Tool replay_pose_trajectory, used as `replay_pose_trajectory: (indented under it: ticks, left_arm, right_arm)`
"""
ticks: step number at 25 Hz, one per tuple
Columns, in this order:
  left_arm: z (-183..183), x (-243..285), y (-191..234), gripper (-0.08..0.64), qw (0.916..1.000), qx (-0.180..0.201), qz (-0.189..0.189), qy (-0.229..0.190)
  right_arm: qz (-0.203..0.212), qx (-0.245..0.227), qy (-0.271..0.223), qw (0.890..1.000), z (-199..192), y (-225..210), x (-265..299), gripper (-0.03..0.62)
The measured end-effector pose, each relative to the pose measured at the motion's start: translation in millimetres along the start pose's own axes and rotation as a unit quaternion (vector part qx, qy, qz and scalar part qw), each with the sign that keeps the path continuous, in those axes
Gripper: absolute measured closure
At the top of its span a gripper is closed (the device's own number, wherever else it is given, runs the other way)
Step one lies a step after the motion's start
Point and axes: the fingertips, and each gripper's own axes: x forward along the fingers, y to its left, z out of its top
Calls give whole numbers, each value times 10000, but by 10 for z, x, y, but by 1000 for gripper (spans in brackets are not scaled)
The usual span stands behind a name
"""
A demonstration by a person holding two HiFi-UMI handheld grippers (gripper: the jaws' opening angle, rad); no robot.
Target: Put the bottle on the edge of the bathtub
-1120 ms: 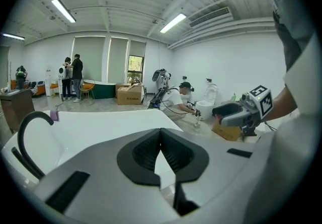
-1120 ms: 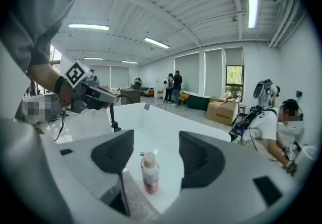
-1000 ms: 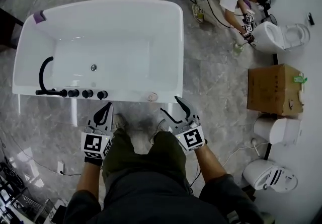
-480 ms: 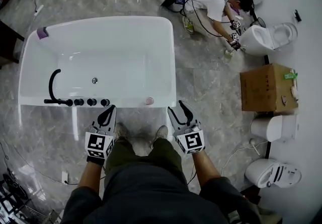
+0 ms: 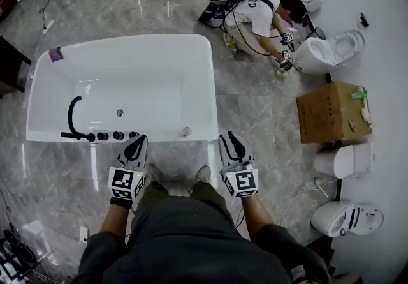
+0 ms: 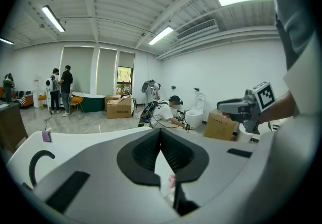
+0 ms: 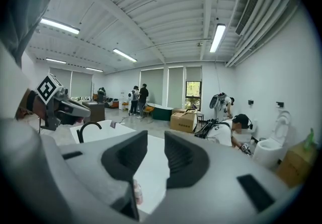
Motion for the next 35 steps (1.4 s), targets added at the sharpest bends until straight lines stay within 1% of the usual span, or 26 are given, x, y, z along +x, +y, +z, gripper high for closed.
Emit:
replay_pose_trajectory:
  ticks: [4,11,14,24,29,35]
  left_arm:
    - [75,-81,-74,558,9999,44,-27,-100]
    - [70,-164,-118,558,9999,26,11,-129]
    - [76,-193,-117,558,9999,54,14,-138]
    - [146,-196,-163,558,9998,120,5,-161]
    - [151,-192,-117,558,9997,154,6,-177]
    - [142,-185,-137,558,9997,163,33,-187]
  right_arm:
    - [-207,-40,-62,9998,94,-45,-122,532]
    - [-488,-13,-179,9986,205,-187,-271,589]
    - [-547,-18,-183,9983,219,-206,-305,591]
    - [-532,-30,-186,9984,270,-198,-326,591]
    - [-529,-28,-164,9985,243,-153,-297,591]
    - [-546,-39,-164,9984,219,-207,-315,591]
